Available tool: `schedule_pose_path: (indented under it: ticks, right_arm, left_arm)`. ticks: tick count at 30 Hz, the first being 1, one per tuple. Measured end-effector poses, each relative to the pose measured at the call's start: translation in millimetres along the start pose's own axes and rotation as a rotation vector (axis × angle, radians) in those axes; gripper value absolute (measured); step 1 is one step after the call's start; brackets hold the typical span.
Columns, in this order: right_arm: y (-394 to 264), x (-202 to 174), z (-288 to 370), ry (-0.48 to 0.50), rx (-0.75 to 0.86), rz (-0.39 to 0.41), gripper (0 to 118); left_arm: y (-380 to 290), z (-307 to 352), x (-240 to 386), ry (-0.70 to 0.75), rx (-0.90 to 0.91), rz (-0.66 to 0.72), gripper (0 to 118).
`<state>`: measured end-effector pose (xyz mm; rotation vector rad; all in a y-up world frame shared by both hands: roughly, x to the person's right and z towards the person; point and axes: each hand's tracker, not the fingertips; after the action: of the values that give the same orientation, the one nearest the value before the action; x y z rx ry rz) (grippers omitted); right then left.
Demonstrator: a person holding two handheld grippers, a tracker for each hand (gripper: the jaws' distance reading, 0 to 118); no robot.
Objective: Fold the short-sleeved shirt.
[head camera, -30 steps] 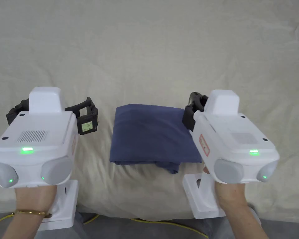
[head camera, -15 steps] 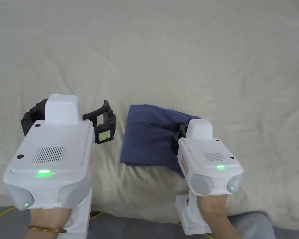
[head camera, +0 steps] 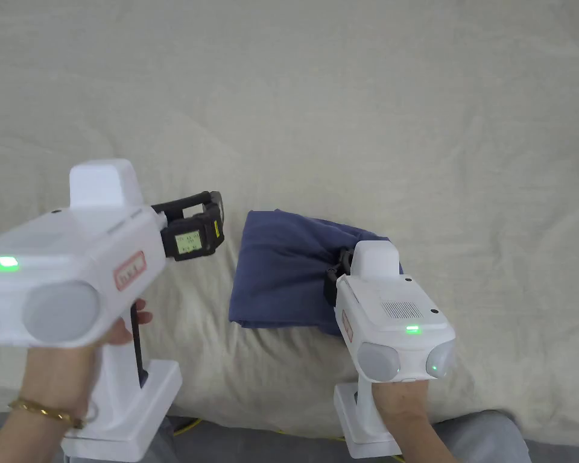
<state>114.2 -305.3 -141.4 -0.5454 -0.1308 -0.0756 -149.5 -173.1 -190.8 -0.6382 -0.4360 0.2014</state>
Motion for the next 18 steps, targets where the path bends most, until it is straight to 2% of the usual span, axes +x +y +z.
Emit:
schedule_pose_path:
  ticks: [3, 7, 11, 15, 18]
  right_arm:
    - [0.4, 0.0, 0.3, 0.002, -0.003, 0.007, 0]
    - [0.1, 0.1, -0.6, 0.001, -0.006, 0.009, 0]
    - [1.4, 0.0, -0.7, 0.001, -0.012, 0.012, 0]
    - [2.0, 0.7, -1.1, 0.004, -0.017, 0.013, 0]
    - [2.7, 0.7, -0.6, 0.004, -0.020, 0.014, 0]
  left_arm:
    - [20.8, -18.4, -24.0, -0.169, -0.177, 0.131, 106]
    - [35.8, -44.7, -41.5, -0.281, -0.350, 0.194, 106]
    - [34.8, -73.4, -52.5, -0.402, -0.477, 0.315, 106]
    - [24.7, -95.8, -43.3, -0.451, -0.566, 0.235, 105]
    - [15.6, -113.0, -35.4, -0.456, -0.633, 0.238, 105]
